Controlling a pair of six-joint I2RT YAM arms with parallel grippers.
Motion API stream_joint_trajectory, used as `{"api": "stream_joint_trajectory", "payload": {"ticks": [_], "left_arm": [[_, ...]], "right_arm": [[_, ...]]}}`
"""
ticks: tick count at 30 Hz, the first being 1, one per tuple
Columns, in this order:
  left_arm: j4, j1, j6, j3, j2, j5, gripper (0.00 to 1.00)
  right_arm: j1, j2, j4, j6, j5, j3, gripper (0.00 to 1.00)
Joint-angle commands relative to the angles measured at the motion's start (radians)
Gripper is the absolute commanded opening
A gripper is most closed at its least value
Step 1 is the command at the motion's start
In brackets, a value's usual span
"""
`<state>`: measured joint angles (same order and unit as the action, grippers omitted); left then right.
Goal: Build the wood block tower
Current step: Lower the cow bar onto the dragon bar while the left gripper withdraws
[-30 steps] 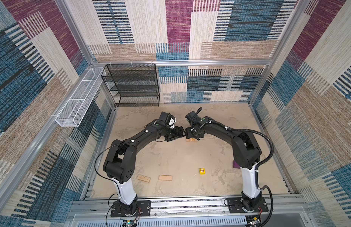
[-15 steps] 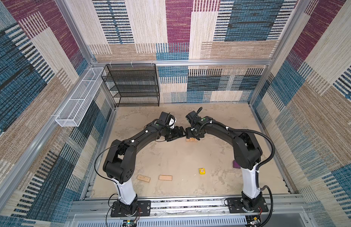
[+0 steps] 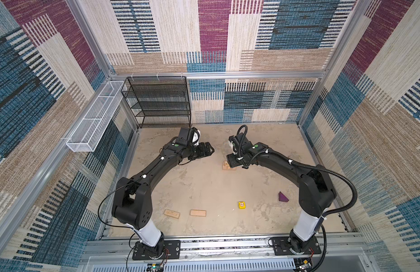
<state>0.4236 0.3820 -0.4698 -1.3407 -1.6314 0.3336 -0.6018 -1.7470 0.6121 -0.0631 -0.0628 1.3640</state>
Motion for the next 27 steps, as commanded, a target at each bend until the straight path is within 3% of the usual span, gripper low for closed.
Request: {"api": "stream_joint_trajectory", "payload": {"ticks": [1, 3, 6, 9, 11, 14, 16, 27], "left_arm": [[0.065, 0.000, 0.140, -0.027, 0.052, -0.101, 0.87], [0.077, 0.001, 0.175, -0.026, 0.092, -0.138, 0.89], [0.120, 0.000, 0.202, -0.040, 0.128, -0.128, 0.90], [0.121, 0.000, 0.224, -0.019, 0.145, -0.081, 0.90], [0.126, 0.001, 0.239, -0.012, 0.140, -0.076, 0.90], [0.160, 0.000, 0.263, -0.045, 0.114, -0.063, 0.90], [0.178, -0.001, 0.280, -0.063, 0.105, -0.062, 0.90], [0.208, 0.000, 0.300, -0.075, 0.107, -0.043, 0.90]], "right_arm": [[0.000, 0.092, -0.171, 0.429, 0.192, -0.113, 0.74], [0.000, 0.163, -0.257, 0.626, 0.268, -0.203, 0.75], [0.015, 0.217, -0.393, 0.737, 0.227, -0.253, 0.74], [0.036, 0.195, -0.305, 0.874, 0.280, -0.205, 0.73], [0.059, 0.162, -0.262, 0.923, 0.293, -0.177, 0.65], [0.094, 0.070, -0.108, 0.960, 0.334, -0.055, 0.51], [0.114, 0.005, -0.032, 0.958, 0.356, 0.016, 0.50], [0.131, -0.153, 0.005, 0.962, 0.371, 0.102, 0.51]]}}
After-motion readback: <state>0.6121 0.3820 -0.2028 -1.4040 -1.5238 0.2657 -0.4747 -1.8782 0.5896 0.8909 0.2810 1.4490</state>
